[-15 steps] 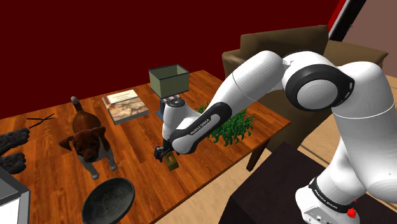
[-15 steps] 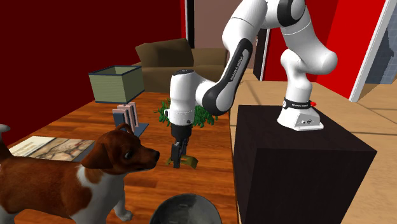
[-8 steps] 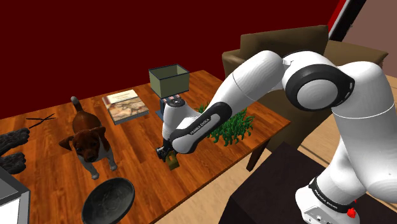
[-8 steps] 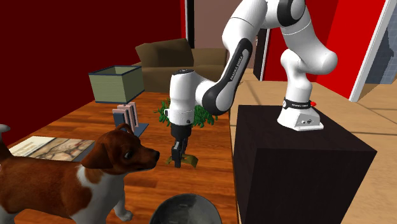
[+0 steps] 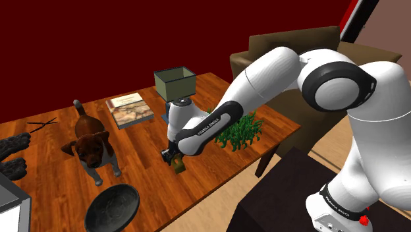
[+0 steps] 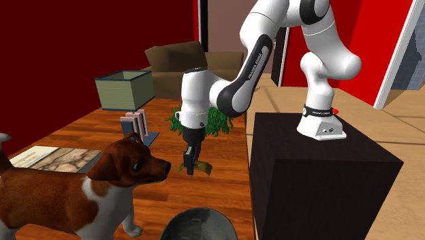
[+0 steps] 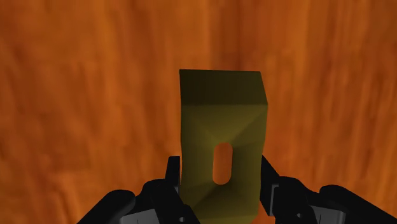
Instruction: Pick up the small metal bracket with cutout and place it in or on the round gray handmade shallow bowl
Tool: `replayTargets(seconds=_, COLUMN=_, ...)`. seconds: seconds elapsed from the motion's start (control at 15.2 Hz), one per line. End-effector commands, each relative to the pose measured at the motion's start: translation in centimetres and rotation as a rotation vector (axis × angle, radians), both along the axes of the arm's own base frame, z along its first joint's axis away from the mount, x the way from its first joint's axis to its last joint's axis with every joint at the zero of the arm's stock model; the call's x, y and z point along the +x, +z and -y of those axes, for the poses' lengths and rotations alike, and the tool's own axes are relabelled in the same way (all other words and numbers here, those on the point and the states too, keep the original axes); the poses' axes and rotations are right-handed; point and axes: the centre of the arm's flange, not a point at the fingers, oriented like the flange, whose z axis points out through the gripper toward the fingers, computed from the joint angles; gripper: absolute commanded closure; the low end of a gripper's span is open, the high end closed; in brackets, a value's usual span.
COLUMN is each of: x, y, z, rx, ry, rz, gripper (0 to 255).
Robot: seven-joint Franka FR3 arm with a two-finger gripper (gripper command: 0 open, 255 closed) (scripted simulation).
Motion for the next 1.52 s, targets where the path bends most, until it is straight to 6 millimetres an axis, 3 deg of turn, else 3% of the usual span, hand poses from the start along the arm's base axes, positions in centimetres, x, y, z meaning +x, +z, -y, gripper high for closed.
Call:
replayTargets(seconds=0.0, x=0.0, y=1.0, z=0.1, rx=0.000, ry=0.000, rz=0.000, gripper=255)
replayTargets(seconds=1.45, x=0.0, y=12.6, z=0.1, rx=0.000, ry=0.000, rz=0.000, gripper=255)
